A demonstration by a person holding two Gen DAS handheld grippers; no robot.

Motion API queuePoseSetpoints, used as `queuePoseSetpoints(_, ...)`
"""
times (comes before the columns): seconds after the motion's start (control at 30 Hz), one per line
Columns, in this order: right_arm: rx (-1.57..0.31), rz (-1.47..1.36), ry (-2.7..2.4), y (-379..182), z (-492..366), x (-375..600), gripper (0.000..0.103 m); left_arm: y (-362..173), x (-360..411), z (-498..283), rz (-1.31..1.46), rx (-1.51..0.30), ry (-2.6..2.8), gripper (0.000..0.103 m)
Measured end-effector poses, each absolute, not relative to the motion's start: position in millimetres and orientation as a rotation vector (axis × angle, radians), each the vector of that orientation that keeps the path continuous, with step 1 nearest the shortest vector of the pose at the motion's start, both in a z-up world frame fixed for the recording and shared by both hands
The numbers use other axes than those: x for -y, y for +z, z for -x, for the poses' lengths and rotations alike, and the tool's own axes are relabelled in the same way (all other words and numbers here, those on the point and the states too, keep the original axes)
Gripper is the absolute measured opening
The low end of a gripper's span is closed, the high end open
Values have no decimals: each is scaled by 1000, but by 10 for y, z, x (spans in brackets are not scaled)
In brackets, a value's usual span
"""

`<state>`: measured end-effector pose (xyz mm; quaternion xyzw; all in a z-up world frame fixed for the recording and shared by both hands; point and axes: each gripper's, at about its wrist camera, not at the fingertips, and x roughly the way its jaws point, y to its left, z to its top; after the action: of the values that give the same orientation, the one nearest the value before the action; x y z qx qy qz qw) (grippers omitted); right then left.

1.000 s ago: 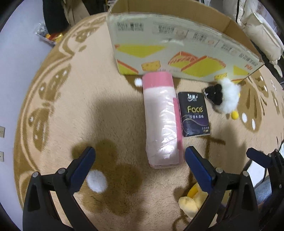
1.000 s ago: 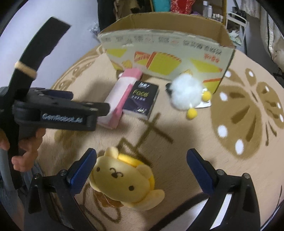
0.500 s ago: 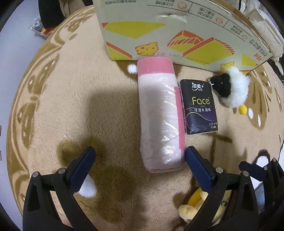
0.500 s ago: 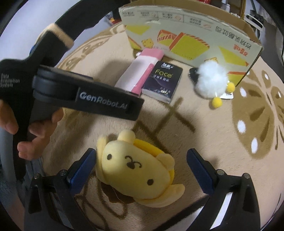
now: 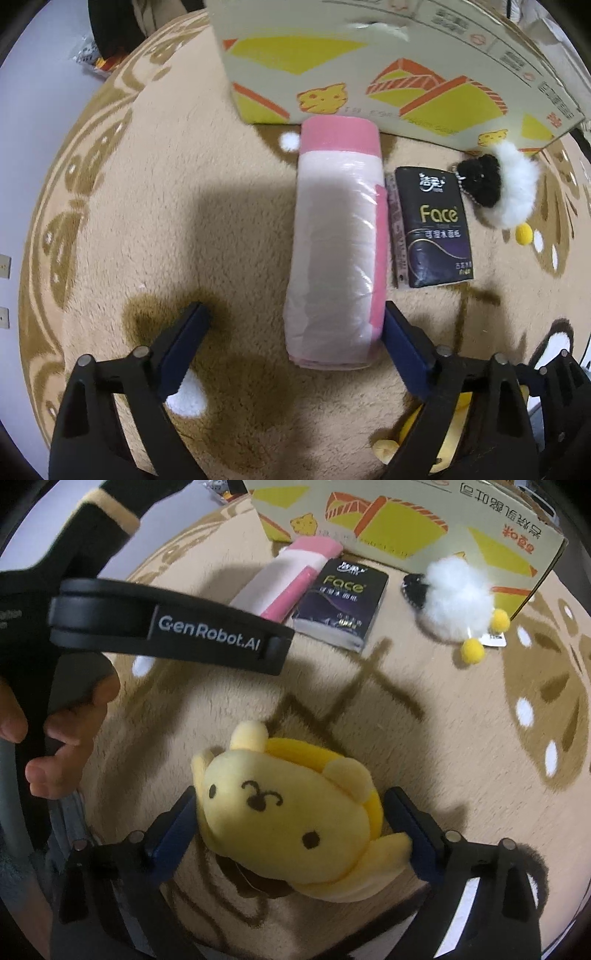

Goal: Organize soft objects
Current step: 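Close left tool on pink wrapped roll while right tool closes on yellow bear plush, then lift pink roll with left tool while right tool carries yellow bear over box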

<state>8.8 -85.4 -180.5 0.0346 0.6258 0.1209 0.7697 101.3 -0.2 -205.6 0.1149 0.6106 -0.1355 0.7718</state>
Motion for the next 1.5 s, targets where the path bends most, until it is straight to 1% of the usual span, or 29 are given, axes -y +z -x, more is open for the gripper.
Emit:
queuePoseSetpoints(0.03,-1358,-71,267,-1805,-82,832,93,-2054,24,-1002,-253,-1317,-298,85)
queuePoseSetpoints(0.07,-1356,-66,269,-1801,-84,816,92,-2046,42,-988,-258,-1308,-308,82)
queuePoseSetpoints(0.13,-1353,-55,265,-1762,-26,741,88,-2032,75,-958,-261,-1303,-323,73)
queuePoseSetpoints(0.17,-1351,-49,265,-1744,5,750,87,-2022,87,-951,-261,-1301,-329,70)
queuePoseSetpoints(0.23,-1346,-39,264,-1714,20,763,85,-1990,114,-929,-250,-1303,-330,59)
queuePoseSetpoints(0.27,-1340,-35,263,-1701,21,752,84,-1975,95,-932,-239,-1306,-327,55)
queuePoseSetpoints(0.3,-1337,-31,262,-1676,24,752,83,-1957,106,-917,-238,-1306,-323,46)
queuePoseSetpoints(0.47,-1316,-23,233,-1570,48,761,82,-1920,63,-953,-212,-1309,-325,45)
queuePoseSetpoints(0.67,-1303,-83,181,-1519,-1,925,81,-1944,66,-997,-233,-1308,-321,45)
queuePoseSetpoints(1.0,-1295,-106,173,-1613,-75,1074,81,-1930,115,-951,-257,-1316,-327,44)
queuePoseSetpoints(1.17,-1280,-149,149,-1582,-20,1186,81,-1832,61,-963,-189,-1322,-355,44)
queuePoseSetpoints(1.5,-1193,-224,104,-1400,-52,1437,80,-1556,60,-858,-227,-1260,-350,43)
